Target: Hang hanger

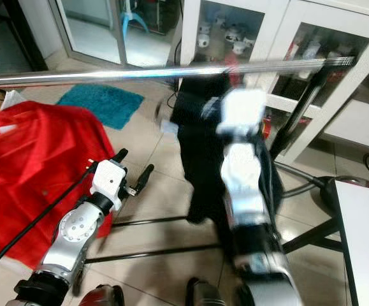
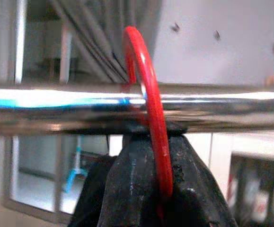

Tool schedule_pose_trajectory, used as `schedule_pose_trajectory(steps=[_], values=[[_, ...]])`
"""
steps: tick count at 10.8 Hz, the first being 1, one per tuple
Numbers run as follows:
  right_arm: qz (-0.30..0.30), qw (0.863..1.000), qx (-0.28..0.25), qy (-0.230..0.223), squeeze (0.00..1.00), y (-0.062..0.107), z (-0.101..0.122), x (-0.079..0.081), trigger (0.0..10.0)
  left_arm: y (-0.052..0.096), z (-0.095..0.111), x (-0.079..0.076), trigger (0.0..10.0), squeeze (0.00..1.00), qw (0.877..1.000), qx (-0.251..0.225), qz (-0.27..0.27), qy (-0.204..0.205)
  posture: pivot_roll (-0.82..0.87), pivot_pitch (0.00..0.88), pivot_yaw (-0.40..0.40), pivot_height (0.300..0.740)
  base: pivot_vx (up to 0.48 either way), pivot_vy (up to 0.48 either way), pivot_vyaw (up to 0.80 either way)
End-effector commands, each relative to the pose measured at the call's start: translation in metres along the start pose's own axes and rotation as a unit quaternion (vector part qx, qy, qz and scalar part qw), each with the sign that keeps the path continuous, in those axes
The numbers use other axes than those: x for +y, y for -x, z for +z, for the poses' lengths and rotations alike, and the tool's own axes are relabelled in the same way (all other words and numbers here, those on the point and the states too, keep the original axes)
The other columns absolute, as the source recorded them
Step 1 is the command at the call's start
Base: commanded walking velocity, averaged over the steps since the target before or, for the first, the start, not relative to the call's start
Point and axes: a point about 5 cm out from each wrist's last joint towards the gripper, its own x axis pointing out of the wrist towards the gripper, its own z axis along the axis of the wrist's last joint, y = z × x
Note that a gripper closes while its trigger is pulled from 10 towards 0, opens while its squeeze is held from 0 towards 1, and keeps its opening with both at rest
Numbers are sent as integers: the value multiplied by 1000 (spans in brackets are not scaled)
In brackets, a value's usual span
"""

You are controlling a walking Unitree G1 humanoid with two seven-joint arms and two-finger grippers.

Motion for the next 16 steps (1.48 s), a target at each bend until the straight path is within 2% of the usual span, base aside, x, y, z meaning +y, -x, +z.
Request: schedule_pose_trajectory(steps=[1, 2, 3, 4, 5, 6, 7, 9, 11, 12, 13, 15, 16], values=[[-8, 998, -47, -33, 0, -12, 22, -2, 0, 2, -3, -7, 10000, 0, 1000, 3, -9, -1, -42, 112, -41, 740, 0, 0, 0], [-1, 992, -3, -126, 0, -16, 16, 2, 0, 3, -4, -7, 10000, 0, 1000, 4, -8, -1, -41, 112, -42, 740, 0, 0, 0], [24, 981, 17, -191, 0, -18, 16, 9, 0, 3, -4, -6, 10000, 0, 1000, 4, -9, -2, -37, 108, -42, 740, 0, 0, 0], [32, 979, 19, -202, 0, -17, 17, 11, 0, 3, -4, -6, 10000, 0, 1000, 5, -9, -2, -37, 108, -42, 740, 0, 0, 0], [23, 971, 18, -238, 0, -18, 20, 11, 0, 3, -4, -6, 10000, 0, 1000, 5, -9, -3, -32, 101, -41, 740, 0, 0, 0], [-21, 940, 40, -339, 0, -24, 20, 3, 0, 3, -4, -5, 10000, 0, 1000, 4, -8, -4, -32, 101, -41, 740, 0, 0, 0], [-35, 926, 50, -373, 0, -26, 19, 0, 0, 3, -4, -5, 10000, 0, 1000, 4, -8, -5, -32, 101, -41, 740, 0, 0, 0], [-12, 942, 51, -331, 0, -27, 18, -2, 0, 4, -5, -6, 10000, 0, 1000, 5, -8, -5, -29, 101, -43, 740, 0, 0, 0], [52, 974, 37, -220, 0, -17, 17, 6, 0, 5, -5, -6, 10000, 0, 1000, 5, -9, -6, -30, 106, -44, 740, 0, 0, 0], [74, 981, 40, -176, 0, -9, 11, 9, 0, 5, -5, -7, 10000, 0, 1000, 5, -9, -6, -29, 107, -44, 740, 0, 0, 0], [90, 985, 45, -139, 0, 0, 2, 11, 0, 5, -5, -6, 10000, 0, 1000, 5, -8, -6, -29, 109, -44, 740, 0, 0, 0], [80, 987, 91, -102, 0, 15, -25, 6, 0, 5, -5, -6, 10000, 0, 1000, 6, -9, -6, -30, 114, -41, 740, 0, 0, 0], [77, 986, 103, -102, 0, 17, -30, 6, 0, 5, -5, -6, 10000, 0, 1000, 6, -10, -7, -30, 116, -39, 740, 0, 0, 0]])
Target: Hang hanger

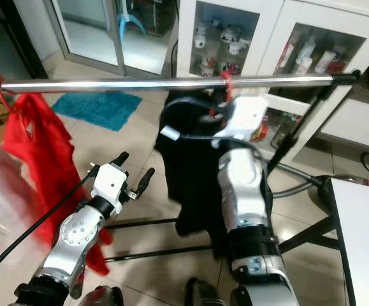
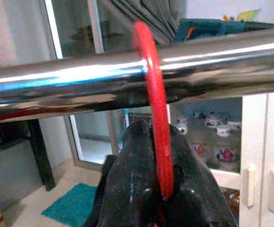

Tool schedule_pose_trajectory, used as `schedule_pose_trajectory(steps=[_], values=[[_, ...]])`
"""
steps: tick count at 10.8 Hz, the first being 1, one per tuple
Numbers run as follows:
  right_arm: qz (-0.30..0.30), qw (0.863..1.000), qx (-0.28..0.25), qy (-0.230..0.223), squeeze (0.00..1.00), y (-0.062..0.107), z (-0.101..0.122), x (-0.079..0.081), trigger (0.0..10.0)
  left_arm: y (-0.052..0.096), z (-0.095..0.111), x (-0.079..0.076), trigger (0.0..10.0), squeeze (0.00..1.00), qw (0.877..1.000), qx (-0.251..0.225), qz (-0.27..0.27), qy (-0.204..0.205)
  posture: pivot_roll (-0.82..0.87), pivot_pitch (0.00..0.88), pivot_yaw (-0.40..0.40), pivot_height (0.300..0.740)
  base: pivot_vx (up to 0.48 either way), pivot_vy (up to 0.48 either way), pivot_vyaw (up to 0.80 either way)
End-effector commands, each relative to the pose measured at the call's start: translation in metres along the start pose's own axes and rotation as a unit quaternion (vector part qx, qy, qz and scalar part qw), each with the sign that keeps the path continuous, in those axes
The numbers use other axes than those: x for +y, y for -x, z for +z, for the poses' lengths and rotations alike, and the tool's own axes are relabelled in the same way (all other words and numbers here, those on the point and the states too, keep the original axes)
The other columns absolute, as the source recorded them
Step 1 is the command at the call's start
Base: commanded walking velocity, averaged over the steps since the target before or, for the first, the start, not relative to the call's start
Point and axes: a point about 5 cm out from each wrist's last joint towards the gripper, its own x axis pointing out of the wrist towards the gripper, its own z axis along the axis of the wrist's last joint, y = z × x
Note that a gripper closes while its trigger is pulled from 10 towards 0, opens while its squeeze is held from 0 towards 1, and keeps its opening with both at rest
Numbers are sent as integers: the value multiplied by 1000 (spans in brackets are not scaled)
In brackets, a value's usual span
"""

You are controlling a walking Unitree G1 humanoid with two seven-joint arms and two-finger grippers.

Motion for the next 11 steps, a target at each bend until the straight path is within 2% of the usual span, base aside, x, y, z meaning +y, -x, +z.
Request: schedule_pose_trajectory(steps=[1, 2, 4, 6, 8, 9, 10, 11], values=[[-1, 1000, 11, 15, 0, 2, -9, -1, 0, 1, -2, -3, 10000, 0, 1000, 3, -7, -3, -31, 117, -37, 740, 0, 0, 0], [-5, 999, 35, 6, 0, 5, -21, -2, 0, 1, -1, -3, 10000, 0, 1000, 3, -8, -4, -28, 117, -34, 740, 0, 0, 0], [-16, 996, 68, -50, 0, 5, -35, 2, 0, 1, -1, -2, 10000, 0, 1000, 3, -9, -7, -26, 118, -33, 740, 0, 0, 0], [-12, 997, 52, -54, 0, 2, -32, 7, 0, 2, -1, -1, 10000, 0, 1000, 3, -10, -10, -19, 121, -31, 740, 0, 0, 0], [-20, 997, 59, -40, 0, 1, -33, 3, 0, 3, -2, -1, 10000, 0, 1000, 4, -11, -11, -21, 122, -31, 740, 0, 0, 0], [-23, 997, 73, -25, 0, 2, -36, 0, 10000, 3, -2, -2, 10000, 0, 1000, 4, -12, -12, -21, 122, -31, 740, 0, 0, 0], [-23, 996, 80, -17, 620, 4, -39, -2, 10000, 3, -2, -2, 10000, 0, 1000, 4, -12, -12, -21, 122, -31, 740, 0, 0, 0], [-8, 996, 93, 1, 1000, 6, -42, -4, 10000, 3, -2, -2, 10000, 0, 1000, 4, -12, -13, -21, 122, -31, 740, 0, 0, 0]])
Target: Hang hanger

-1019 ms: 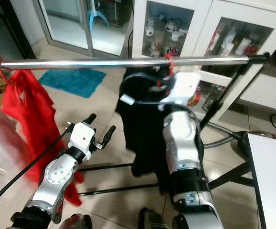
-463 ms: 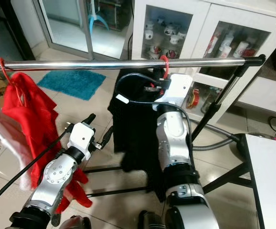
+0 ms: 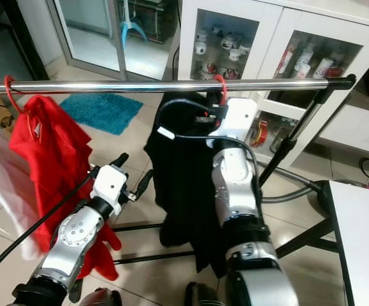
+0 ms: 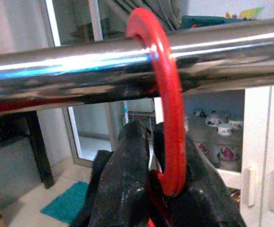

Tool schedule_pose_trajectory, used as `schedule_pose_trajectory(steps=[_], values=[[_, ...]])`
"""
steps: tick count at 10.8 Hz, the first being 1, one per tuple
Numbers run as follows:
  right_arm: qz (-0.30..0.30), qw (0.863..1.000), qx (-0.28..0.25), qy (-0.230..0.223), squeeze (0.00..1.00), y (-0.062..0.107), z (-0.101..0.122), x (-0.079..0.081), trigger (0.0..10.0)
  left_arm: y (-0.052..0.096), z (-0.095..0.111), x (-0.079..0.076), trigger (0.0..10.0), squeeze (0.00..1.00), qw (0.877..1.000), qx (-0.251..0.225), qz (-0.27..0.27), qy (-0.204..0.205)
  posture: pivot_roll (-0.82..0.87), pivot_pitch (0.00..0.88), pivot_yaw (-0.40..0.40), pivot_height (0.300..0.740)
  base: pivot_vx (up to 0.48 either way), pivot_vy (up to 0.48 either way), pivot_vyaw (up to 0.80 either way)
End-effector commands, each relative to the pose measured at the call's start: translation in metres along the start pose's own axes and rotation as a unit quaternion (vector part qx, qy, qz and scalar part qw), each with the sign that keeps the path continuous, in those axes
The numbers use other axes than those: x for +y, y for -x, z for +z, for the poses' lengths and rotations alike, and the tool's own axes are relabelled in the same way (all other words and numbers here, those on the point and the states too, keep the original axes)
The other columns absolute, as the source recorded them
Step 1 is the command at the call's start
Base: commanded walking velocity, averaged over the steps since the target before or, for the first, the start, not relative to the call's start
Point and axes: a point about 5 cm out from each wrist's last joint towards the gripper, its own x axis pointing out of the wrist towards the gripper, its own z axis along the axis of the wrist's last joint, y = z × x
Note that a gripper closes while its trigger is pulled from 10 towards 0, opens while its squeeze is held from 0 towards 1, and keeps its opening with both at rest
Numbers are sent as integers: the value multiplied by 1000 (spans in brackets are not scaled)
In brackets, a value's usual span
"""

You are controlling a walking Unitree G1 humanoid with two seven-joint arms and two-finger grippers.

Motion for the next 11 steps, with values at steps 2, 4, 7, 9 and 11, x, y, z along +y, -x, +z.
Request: schedule_pose_trajectory(steps=[2, 4, 7, 9, 11], values=[[27, 996, 66, 46, 1000, 12, -17, -14, 10000, 2, 0, -3, 10000, 0, 1000, -2, -6, -8, -13, 117, -38, 740, 0, 0, 0], [53, 995, 52, 65, 1000, 6, -3, -22, 10000, 3, 0, -2, 10000, 0, 1000, -1, -6, -10, -11, 110, -39, 740, 0, 0, 0], [101, 988, 55, 106, 1000, 0, 15, -35, 10000, 3, 0, -2, 10000, 0, 1000, -2, -5, -11, -14, 108, -46, 740, 0, 0, 0], [85, 987, 62, 121, 1000, -3, 22, -53, 10000, 3, 0, -4, 10000, 0, 1000, -3, -4, -8, -19, 116, -55, 740, 0, 0, 0], [66, 983, 77, 151, 675, -7, 23, -60, 10000, 4, -1, -5, 10000, 0, 1000, -2, -1, -6, -21, 118, -57, 740, 0, 0, 0]])
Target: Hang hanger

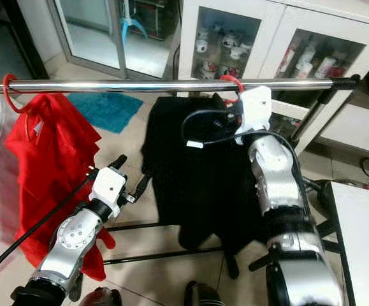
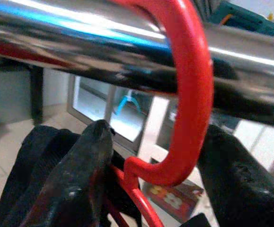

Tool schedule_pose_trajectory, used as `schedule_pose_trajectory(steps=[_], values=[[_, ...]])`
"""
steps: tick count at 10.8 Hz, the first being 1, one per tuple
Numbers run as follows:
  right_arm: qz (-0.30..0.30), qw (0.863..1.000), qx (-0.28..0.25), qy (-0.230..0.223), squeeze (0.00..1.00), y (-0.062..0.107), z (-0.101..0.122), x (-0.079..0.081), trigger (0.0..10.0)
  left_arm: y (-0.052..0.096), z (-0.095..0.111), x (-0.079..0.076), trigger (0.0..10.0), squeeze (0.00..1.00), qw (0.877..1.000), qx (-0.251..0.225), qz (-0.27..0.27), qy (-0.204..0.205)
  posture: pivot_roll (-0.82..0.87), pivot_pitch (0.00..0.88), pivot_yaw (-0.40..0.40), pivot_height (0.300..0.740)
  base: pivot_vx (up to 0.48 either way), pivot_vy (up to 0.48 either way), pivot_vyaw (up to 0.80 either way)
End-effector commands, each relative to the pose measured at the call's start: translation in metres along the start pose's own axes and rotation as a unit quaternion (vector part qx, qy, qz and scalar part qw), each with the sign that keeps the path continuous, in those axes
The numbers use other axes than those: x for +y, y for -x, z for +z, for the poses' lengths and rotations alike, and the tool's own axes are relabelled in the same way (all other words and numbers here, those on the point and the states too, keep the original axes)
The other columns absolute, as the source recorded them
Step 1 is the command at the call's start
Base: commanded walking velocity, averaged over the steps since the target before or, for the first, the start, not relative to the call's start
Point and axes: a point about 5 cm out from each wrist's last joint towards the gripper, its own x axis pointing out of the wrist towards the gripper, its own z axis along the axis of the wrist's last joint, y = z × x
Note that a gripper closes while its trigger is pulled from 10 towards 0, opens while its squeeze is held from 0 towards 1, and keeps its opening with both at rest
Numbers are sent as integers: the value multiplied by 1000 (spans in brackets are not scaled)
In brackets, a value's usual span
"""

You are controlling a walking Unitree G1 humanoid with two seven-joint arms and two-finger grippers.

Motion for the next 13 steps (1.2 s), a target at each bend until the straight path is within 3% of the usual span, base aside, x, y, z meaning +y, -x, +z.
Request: schedule_pose_trajectory(steps=[1, 4, 9, 13], values=[[-8, 1000, 21, 16, 0, 0, -3, -6, 10000, 1, 1, -4, 10000, 0, 1000, -5, -4, -5, -21, 118, -57, 740, 0, 0, 0], [32, 997, 42, 62, 0, 0, -3, -10, 10000, 2, 1, -4, 10000, 0, 1000, -4, -3, -7, -18, 124, -58, 740, 0, 0, 0], [60, 984, 61, 155, 0, 7, 13, -49, 10000, 2, 1, -4, 10000, 0, 1000, -4, -5, -7, -27, 131, -55, 740, 0, 0, 0], [116, 972, 103, 178, 0, 14, 5, -52, 10000, 3, 1, -4, 10000, 0, 1000, -4, -4, -6, -27, 133, -59, 740, 0, 0, 0]])
